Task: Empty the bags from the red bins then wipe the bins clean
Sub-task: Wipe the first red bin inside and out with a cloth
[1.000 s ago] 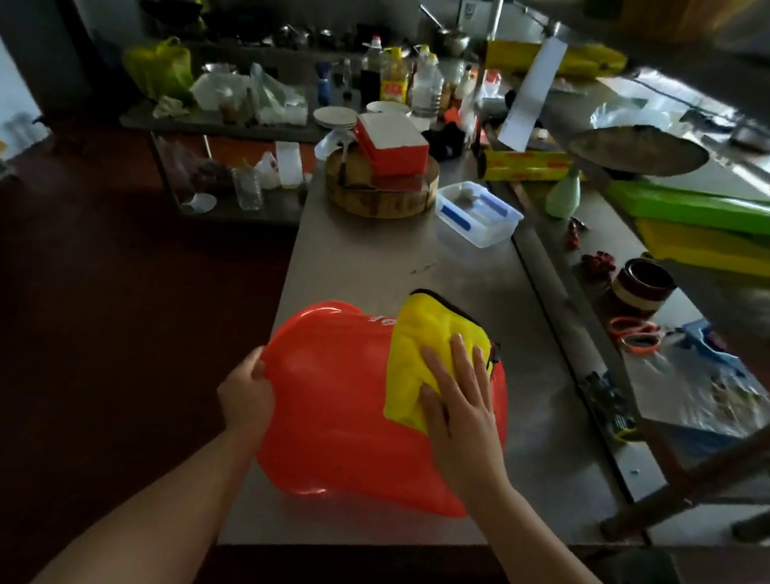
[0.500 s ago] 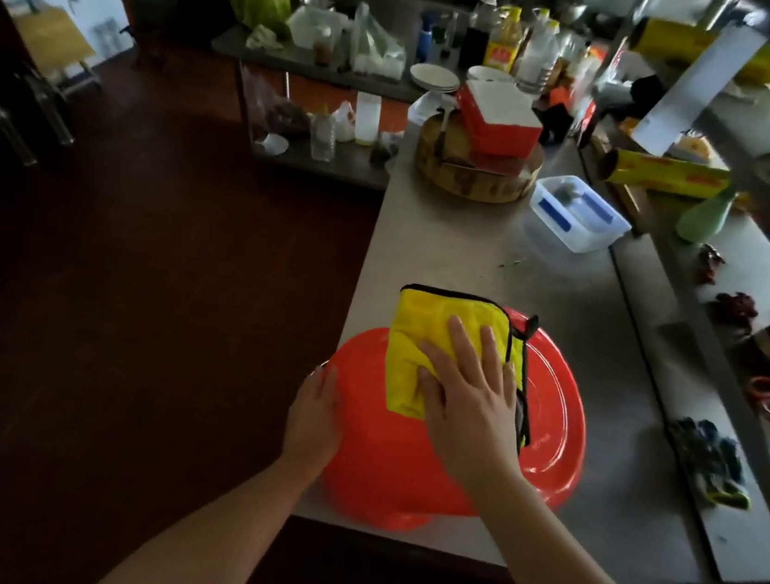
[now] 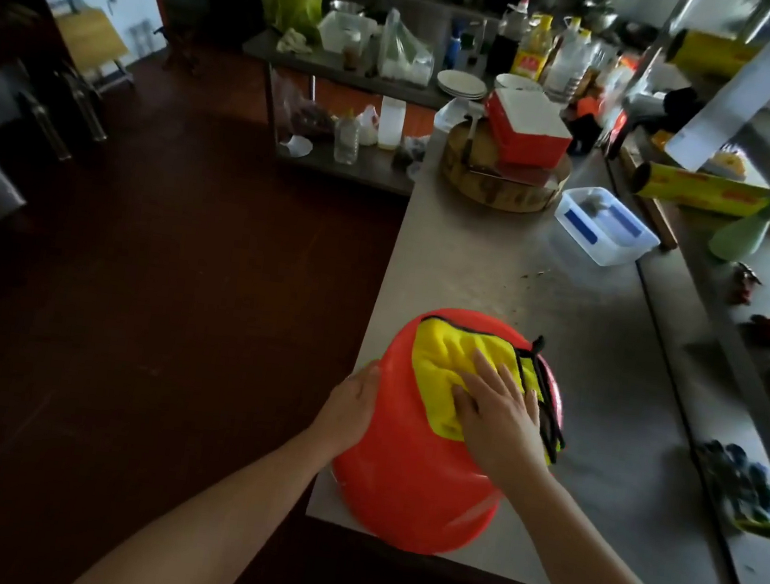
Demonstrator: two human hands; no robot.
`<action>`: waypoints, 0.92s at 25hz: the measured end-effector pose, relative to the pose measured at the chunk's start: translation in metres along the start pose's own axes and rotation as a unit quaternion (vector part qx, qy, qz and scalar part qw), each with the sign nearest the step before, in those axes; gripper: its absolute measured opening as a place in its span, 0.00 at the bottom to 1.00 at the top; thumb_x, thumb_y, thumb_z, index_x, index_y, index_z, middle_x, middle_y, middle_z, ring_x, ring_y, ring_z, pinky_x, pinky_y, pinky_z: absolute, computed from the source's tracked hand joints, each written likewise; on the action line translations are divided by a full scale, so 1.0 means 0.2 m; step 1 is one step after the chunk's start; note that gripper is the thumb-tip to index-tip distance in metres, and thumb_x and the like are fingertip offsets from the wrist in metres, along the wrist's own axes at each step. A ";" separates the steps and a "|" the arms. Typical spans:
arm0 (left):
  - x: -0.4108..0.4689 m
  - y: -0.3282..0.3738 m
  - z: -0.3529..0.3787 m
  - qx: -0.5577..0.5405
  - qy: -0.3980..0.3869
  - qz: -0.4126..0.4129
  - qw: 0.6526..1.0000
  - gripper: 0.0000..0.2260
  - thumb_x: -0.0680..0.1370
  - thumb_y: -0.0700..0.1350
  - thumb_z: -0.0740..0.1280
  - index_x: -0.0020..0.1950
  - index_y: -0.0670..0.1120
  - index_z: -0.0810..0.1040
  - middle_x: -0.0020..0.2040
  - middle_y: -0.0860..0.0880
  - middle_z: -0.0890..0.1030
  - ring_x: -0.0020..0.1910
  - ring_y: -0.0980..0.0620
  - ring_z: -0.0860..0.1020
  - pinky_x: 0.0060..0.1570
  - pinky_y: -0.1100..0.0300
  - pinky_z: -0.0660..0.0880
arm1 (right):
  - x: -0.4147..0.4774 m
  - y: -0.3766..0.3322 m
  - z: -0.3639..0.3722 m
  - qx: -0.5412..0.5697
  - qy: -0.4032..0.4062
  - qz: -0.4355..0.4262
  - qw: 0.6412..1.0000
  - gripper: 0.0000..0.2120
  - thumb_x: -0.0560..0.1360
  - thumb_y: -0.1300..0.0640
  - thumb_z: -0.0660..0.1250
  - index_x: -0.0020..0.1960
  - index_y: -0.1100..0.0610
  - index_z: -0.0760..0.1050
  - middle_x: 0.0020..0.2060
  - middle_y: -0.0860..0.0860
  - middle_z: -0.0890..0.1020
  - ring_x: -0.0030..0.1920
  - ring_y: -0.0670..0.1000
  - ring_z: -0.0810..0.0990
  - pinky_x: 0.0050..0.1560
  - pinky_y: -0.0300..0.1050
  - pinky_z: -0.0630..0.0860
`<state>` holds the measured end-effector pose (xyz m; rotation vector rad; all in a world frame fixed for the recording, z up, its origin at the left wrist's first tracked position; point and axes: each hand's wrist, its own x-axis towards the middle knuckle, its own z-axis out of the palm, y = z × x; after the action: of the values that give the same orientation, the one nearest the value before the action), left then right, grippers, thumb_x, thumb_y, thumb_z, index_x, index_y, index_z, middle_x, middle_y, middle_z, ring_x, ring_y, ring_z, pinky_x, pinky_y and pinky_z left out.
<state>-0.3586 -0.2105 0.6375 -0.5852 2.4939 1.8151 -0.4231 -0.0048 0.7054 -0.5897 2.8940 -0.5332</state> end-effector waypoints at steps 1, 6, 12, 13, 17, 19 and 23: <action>0.01 0.03 -0.01 -0.015 0.020 0.001 1.000 0.25 0.85 0.60 0.48 0.74 0.50 0.72 0.70 0.49 0.76 0.71 0.52 0.71 0.72 0.57 0.65 | -0.01 0.03 0.02 -0.042 -0.016 0.000 0.999 0.21 0.84 0.39 0.50 0.75 0.37 0.66 0.80 0.37 0.53 0.82 0.49 0.46 0.79 0.62 0.41; 0.04 0.21 0.01 0.060 0.037 0.030 0.997 0.23 0.86 0.51 0.54 0.80 0.45 0.61 0.79 0.49 0.64 0.78 0.53 0.60 0.74 0.62 0.55 | -0.08 0.05 0.00 -0.099 -0.011 -0.012 0.995 0.22 0.84 0.39 0.46 0.77 0.37 0.62 0.81 0.41 0.54 0.82 0.54 0.46 0.78 0.67 0.41; -0.03 0.12 0.11 0.130 0.060 0.064 0.988 0.27 0.85 0.54 0.52 0.82 0.47 0.54 0.81 0.48 0.58 0.79 0.50 0.58 0.77 0.53 0.58 | 0.00 -0.14 0.04 -0.080 -0.041 -0.010 0.996 0.29 0.81 0.32 0.44 0.80 0.36 0.50 0.82 0.44 0.45 0.81 0.57 0.37 0.76 0.70 0.36; -0.05 0.11 0.12 0.139 0.068 0.062 0.986 0.27 0.85 0.55 0.51 0.82 0.47 0.53 0.81 0.48 0.57 0.79 0.51 0.58 0.77 0.56 0.56 | 0.03 -0.16 0.06 -0.079 -0.040 -0.010 0.996 0.29 0.80 0.31 0.43 0.80 0.36 0.49 0.82 0.45 0.45 0.81 0.57 0.36 0.75 0.71 0.36; -0.13 0.10 0.19 0.141 0.105 0.056 0.983 0.25 0.86 0.52 0.51 0.82 0.49 0.51 0.82 0.50 0.54 0.79 0.52 0.57 0.69 0.66 0.54 | 0.15 -0.23 0.07 -0.077 -0.043 -0.008 0.996 0.36 0.77 0.26 0.44 0.81 0.39 0.51 0.82 0.44 0.47 0.81 0.55 0.37 0.75 0.70 0.35; -0.15 0.09 0.21 0.122 0.112 0.059 0.984 0.25 0.86 0.52 0.50 0.82 0.50 0.50 0.82 0.51 0.54 0.79 0.55 0.56 0.68 0.67 0.55 | 0.18 -0.24 0.08 -0.084 -0.050 -0.012 0.995 0.36 0.77 0.27 0.47 0.81 0.40 0.51 0.82 0.44 0.48 0.81 0.54 0.38 0.76 0.70 0.37; -0.15 0.07 0.23 0.119 0.123 0.046 0.984 0.26 0.86 0.53 0.50 0.82 0.50 0.48 0.82 0.52 0.51 0.79 0.55 0.53 0.74 0.63 0.53 | 0.17 -0.11 0.05 -0.084 -0.024 0.035 0.996 0.34 0.77 0.29 0.49 0.80 0.38 0.53 0.82 0.42 0.50 0.82 0.52 0.41 0.77 0.68 0.38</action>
<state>-0.3455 -0.1562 0.6414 -0.7321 2.8896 1.5180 -0.4445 -0.0405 0.7026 -0.5140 2.9187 -0.2642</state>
